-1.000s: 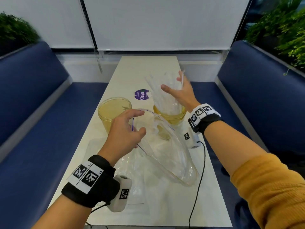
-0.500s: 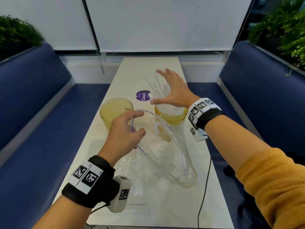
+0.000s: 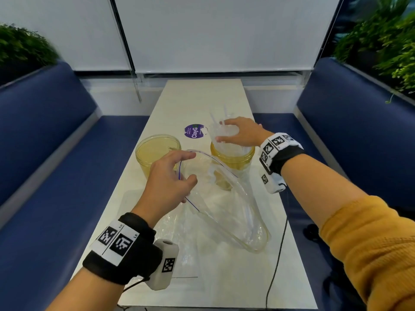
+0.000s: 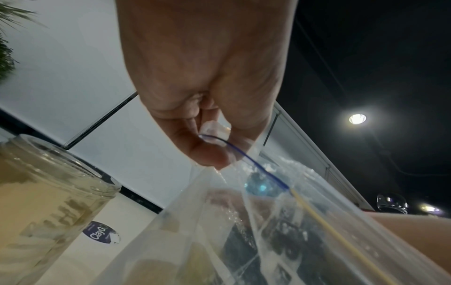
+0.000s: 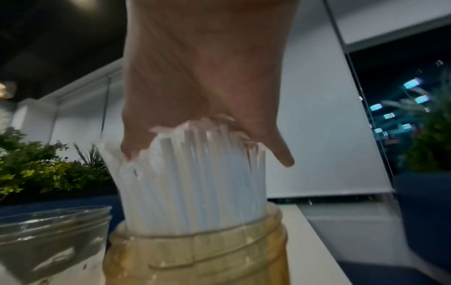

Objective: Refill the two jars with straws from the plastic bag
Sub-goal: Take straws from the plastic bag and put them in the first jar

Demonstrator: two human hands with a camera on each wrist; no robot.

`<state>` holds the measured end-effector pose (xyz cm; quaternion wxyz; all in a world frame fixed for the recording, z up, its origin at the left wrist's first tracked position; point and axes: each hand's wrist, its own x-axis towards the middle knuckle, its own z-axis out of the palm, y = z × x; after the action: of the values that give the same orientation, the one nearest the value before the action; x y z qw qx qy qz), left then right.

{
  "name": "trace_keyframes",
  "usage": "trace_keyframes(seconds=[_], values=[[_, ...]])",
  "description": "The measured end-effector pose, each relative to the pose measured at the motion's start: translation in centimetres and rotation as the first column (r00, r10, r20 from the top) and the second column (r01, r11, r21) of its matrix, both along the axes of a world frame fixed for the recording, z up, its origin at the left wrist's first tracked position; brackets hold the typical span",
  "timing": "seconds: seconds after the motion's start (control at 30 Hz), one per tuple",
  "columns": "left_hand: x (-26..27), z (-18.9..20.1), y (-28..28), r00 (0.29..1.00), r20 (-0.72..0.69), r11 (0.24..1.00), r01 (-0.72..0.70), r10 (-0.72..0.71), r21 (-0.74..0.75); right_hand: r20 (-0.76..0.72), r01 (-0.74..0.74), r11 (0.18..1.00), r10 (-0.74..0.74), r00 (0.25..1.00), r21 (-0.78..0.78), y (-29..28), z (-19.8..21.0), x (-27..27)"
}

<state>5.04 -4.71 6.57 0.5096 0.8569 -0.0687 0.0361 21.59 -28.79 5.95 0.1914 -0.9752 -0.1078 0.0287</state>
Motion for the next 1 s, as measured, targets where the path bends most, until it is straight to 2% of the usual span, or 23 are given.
trace_keyframes(seconds=[0.07, 0.13, 0.2, 0.23, 0.27, 0.3, 0.33, 0.37, 0.4, 0.5, 0.57, 0.63, 0.67, 0.77, 0.83, 0.9, 1.0], values=[[0.1, -0.1, 0.1, 1.0, 0.0, 1.0, -0.002, 0.002, -0.001, 0.112, 0.045, 0.985, -0.065, 0.992, 0.168, -0.1, 0.3, 0.1], [0.1, -0.2, 0.2, 1.0, -0.008, 1.0, -0.002, 0.002, -0.009, 0.312, 0.07, 0.958, -0.159, 0.937, 0.278, -0.3, 1.4, 0.8], [0.2, -0.2, 0.1, 1.0, -0.016, 1.0, -0.004, 0.003, -0.014, 0.492, 0.035, 0.963, -0.168, 0.854, 0.269, 0.3, 2.3, 1.1], [0.2, -0.2, 0.0, 1.0, -0.018, 1.0, -0.003, 0.002, -0.013, 0.521, -0.027, 0.978, -0.086, 0.849, 0.205, 0.7, 2.3, 1.2], [0.2, -0.2, -0.2, 1.0, -0.018, 1.0, 0.001, -0.001, -0.011, 0.481, -0.108, 0.989, 0.045, 0.875, 0.103, 1.1, 1.9, 1.2], [0.2, -0.1, -0.3, 1.0, -0.016, 1.0, 0.004, -0.004, -0.009, 0.375, -0.184, 0.982, 0.182, 0.909, -0.03, 1.5, 1.1, 1.3], [0.3, -0.1, -0.3, 1.0, -0.013, 1.0, 0.005, -0.005, -0.006, 0.25, -0.24, 0.958, 0.274, 0.929, -0.159, 1.7, 0.6, 1.2], [0.3, 0.0, -0.4, 1.0, -0.013, 1.0, 0.004, -0.004, -0.004, 0.167, -0.261, 0.94, 0.3, 0.939, -0.219, 1.7, 0.2, 1.3], [0.4, 0.0, -0.4, 1.0, -0.014, 1.0, 0.002, -0.002, -0.004, 0.151, -0.252, 0.949, 0.282, 0.947, -0.19, 1.6, 0.2, 1.3], [0.5, 0.2, -0.2, 1.0, -0.003, 1.0, -0.004, 0.004, 0.005, 0.324, -0.067, 0.997, 0.053, 0.944, 0.031, 1.1, 0.8, 0.8], [0.7, 0.1, -0.2, 1.0, 0.004, 1.0, 0.001, -0.001, 0.002, 0.194, 0.035, 0.999, -0.027, 0.981, -0.041, 0.9, 0.4, 0.0], [0.7, 0.2, -0.2, 1.0, 0.004, 1.0, 0.008, -0.008, 0.002, 0.036, 0.029, 0.992, -0.024, 0.999, -0.12, 1.0, -0.6, -1.2], [0.7, 0.3, -0.2, 1.0, 0.007, 1.0, 0.011, -0.011, 0.002, 0.039, 0.037, 0.994, -0.033, 0.999, -0.107, 1.0, -1.1, -1.5], [0.7, 0.2, -0.1, 1.0, 0.01, 1.0, 0.014, -0.014, 0.017, 0.173, 0.071, 0.997, -0.065, 0.983, -0.026, 1.1, -2.1, -1.1], [0.6, 0.1, 0.1, 1.0, 0.011, 1.0, 0.017, -0.017, 0.015, 0.196, 0.055, 0.998, -0.054, 0.979, 0.004, 0.9, -2.2, -0.9], [0.6, -0.1, 0.3, 1.0, 0.011, 1.0, 0.014, -0.015, 0.019, 0.188, 0.024, 1.0, -0.022, 0.982, -0.008, 0.5, -1.1, -0.8], [0.6, -0.2, 0.5, 1.0, 0.006, 1.0, 0.012, -0.012, 0.022, 0.355, -0.009, 1.0, 0.003, 0.935, 0.015, 0.4, 0.6, -0.3]])
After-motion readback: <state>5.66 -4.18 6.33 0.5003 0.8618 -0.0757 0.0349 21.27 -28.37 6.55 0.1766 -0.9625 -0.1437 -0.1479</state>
